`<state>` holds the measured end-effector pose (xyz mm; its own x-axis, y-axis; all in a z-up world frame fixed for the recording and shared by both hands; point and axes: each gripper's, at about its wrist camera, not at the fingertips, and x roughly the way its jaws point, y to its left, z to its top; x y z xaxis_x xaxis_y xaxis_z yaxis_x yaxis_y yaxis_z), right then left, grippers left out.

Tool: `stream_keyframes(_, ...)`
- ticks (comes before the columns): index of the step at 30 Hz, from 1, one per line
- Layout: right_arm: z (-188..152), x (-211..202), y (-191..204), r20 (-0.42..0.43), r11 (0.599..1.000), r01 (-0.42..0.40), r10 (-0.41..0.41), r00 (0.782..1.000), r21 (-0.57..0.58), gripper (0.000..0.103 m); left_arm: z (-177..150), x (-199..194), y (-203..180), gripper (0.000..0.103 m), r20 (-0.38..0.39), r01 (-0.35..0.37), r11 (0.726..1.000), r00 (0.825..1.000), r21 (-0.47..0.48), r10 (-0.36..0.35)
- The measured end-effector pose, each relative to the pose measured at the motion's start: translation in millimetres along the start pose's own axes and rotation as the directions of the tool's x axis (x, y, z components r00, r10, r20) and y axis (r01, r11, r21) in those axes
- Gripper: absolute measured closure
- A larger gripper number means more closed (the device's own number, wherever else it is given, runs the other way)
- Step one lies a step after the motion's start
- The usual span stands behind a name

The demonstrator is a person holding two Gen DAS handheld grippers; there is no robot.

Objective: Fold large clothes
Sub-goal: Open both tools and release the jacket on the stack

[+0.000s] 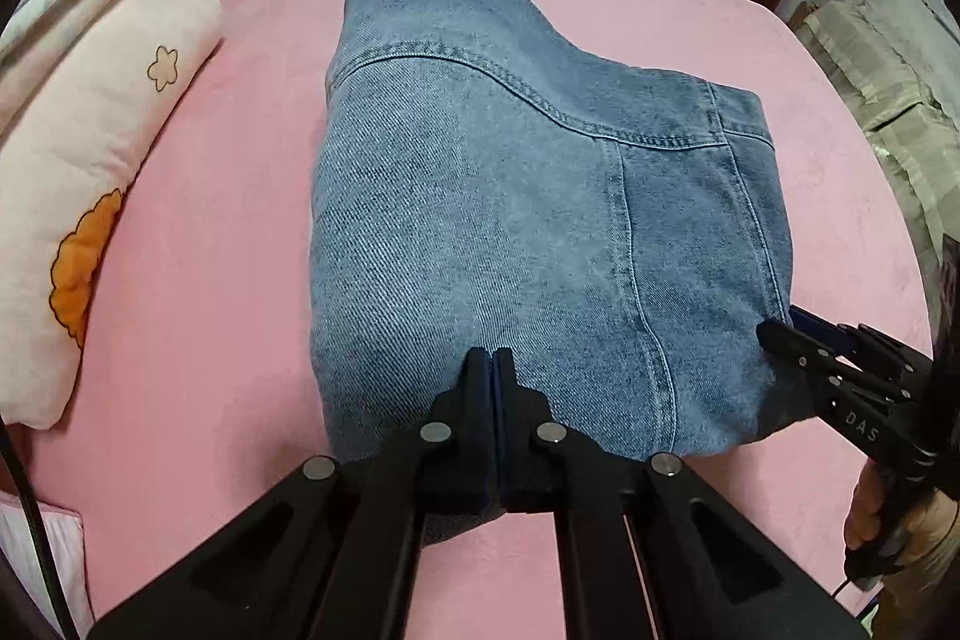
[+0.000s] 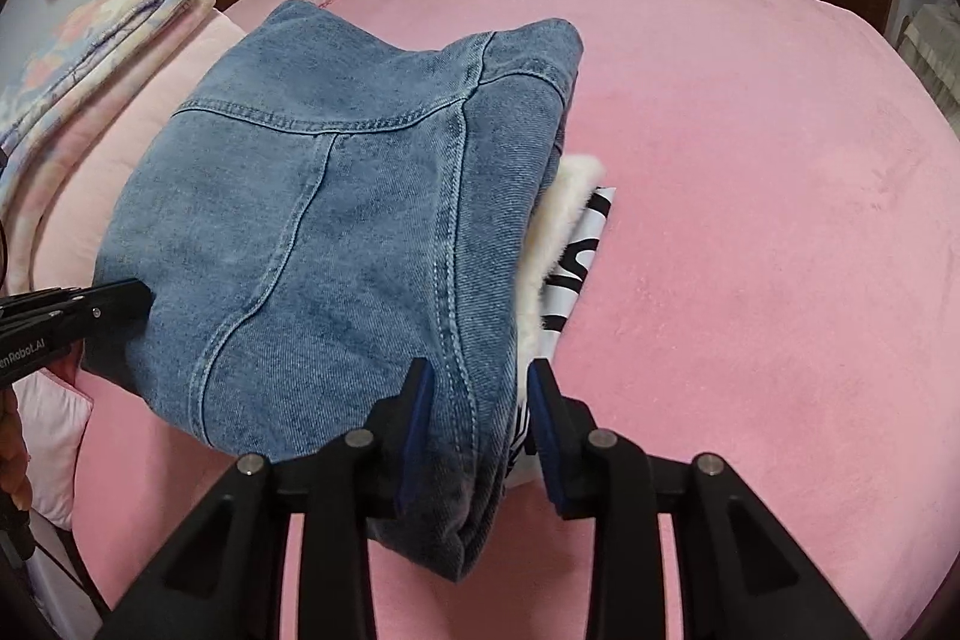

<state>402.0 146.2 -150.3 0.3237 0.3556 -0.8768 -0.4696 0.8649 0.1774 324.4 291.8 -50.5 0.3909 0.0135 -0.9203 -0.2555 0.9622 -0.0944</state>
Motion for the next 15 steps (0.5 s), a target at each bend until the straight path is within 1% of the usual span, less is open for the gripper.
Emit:
stream_keyframes(3, 1.2, -7.9, 2.2, -0.007, 1.0, 0.006, -0.006, 1.0, 0.003, 0.072, 0.0, -3.5, -2.2, 0.101, 0.0, -0.013, 1.0, 1.0, 0.011, 0.013)
stream_keyframes(4, 3.0, -10.1, 2.3, -0.012, 1.0, -0.002, 0.002, 1.0, 0.008, 0.069, -0.4, -4.6, -3.6, 0.101, -0.006, -0.015, 1.0, 1.0, 0.013, 0.015)
stream_keyframes(6, 1.4, -20.8, 0.4, -0.011, 1.0, -0.019, 0.02, 1.0, 0.02, 0.069, -3.0, -9.5, -7.6, 0.098, -0.015, 0.0, 1.0, 1.0, 0.01, 0.0)
stream_keyframes(8, -1.6, -37.8, -0.9, 0.002, 1.0, -0.02, 0.02, 1.0, 0.018, 0.069, -8.0, -17.0, -13.7, 0.085, -0.024, 0.006, 1.0, 1.0, 0.01, -0.006)
stream_keyframes(9, -3.5, -46.9, -1.2, 0.01, 1.0, -0.02, 0.02, 1.0, 0.014, 0.069, -10.1, -20.5, -16.2, 0.081, -0.024, 0.007, 1.0, 1.0, 0.013, -0.006)
stream_keyframes(10, -5.8, -55.9, -0.7, 0.016, 1.0, -0.021, 0.021, 1.0, 0.009, 0.069, -14.9, -28.5, -21.9, 0.071, -0.017, 0.003, 1.0, 1.0, 0.021, -0.002)
stream_keyframes(11, -8.6, -65.0, -0.1, 0.019, 1.0, -0.021, 0.021, 1.0, 0.007, 0.069, -17.8, -33.2, -24.8, 0.056, -0.013, 0.0, 1.0, 1.0, 0.025, 0.001)
stream_keyframes(12, -11.0, -73.0, -0.4, 0.02, 1.0, -0.023, 0.023, 1.0, 0.009, 0.069, -23.9, -42.7, -31.7, 0.05, -0.003, -0.006, 0.999, 1.0, 0.034, 0.007)
stream_keyframes(13, -15.3, -84.4, -1.2, 0.023, 1.0, -0.027, 0.026, 0.999, 0.016, 0.069, -27.9, -49.7, -35.8, 0.045, 0.006, -0.005, 0.999, 1.0, 0.038, 0.005)
stream_keyframes(15, -24.4, -106.9, -3.8, 0.034, 0.999, -0.037, 0.036, 0.999, 0.032, 0.069, -38.3, -67.7, -46.0, 0.045, 0.018, 0.024, 0.999, 1.0, 0.048, -0.025)
